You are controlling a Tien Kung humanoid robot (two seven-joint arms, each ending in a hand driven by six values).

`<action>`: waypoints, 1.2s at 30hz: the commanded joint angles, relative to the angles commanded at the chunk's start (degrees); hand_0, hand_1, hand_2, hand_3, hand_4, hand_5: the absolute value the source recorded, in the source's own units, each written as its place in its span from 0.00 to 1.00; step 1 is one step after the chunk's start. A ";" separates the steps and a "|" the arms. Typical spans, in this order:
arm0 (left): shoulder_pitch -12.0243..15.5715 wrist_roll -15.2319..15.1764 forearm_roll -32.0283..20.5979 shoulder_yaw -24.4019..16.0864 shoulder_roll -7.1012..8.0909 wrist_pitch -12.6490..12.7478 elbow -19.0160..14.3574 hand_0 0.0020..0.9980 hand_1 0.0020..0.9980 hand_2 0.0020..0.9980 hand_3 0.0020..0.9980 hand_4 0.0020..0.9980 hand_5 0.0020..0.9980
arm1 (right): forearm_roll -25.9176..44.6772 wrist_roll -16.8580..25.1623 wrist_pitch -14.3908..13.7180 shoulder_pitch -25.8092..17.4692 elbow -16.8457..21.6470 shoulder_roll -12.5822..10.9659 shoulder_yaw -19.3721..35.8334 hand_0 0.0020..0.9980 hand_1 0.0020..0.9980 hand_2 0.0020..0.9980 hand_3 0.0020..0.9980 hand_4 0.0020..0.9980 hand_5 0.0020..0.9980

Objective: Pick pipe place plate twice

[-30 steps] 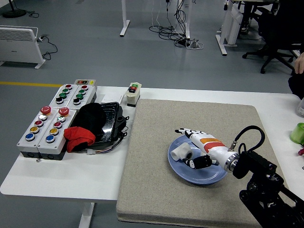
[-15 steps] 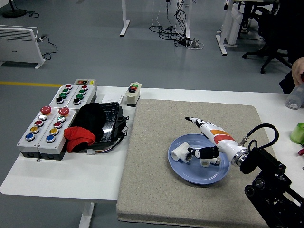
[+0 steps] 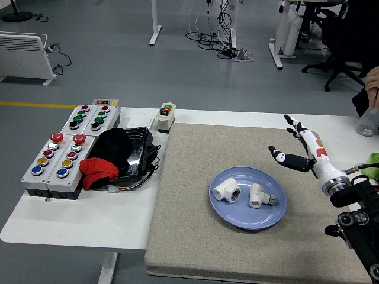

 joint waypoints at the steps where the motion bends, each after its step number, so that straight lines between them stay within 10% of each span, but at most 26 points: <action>1: 0.00 0.00 0.00 0.00 0.00 0.00 0.00 0.63 0.59 0.52 0.59 0.28 1.00 | 1.49 -0.15 -0.10 -0.10 0.12 0.00 0.32 0.98 0.90 0.98 0.95 0.68 0.40; 17: -0.01 0.28 0.65 -0.34 -0.06 -0.10 -0.03 0.63 0.59 0.52 0.59 0.27 1.00 | 38.20 -5.49 -3.04 -3.65 3.18 -0.09 11.00 0.90 0.84 0.93 0.90 0.63 0.48; 36: 0.26 0.36 0.85 -0.45 -0.19 -0.12 -0.02 0.63 0.59 0.52 0.59 0.27 1.00 | 41.78 -2.26 -5.18 -4.28 3.75 0.02 11.89 0.89 0.83 0.92 0.91 0.60 0.51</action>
